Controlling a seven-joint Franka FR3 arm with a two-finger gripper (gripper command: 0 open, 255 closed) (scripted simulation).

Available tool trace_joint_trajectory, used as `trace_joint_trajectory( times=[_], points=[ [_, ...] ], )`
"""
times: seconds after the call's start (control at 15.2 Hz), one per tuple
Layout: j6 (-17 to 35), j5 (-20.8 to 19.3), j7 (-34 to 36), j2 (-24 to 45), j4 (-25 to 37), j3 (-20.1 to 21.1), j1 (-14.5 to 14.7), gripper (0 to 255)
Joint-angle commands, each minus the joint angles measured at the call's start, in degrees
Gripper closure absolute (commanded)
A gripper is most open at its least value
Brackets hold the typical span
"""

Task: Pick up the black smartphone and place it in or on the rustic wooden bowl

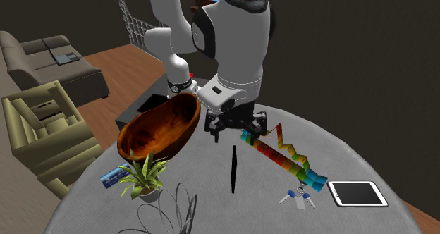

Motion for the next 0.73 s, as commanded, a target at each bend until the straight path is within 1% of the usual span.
trace_joint_trajectory(
  times=[0.0,0.26,0.66],
  points=[
    [1.3,-0.4,0.3,0.7,-0.7,0.0,0.1,0],
    [3.9,-1.0,0.7,1.8,-2.3,-0.1,0.3,0],
    [3.9,-1.0,0.7,1.8,-2.3,-0.1,0.3,0]
  ],
)
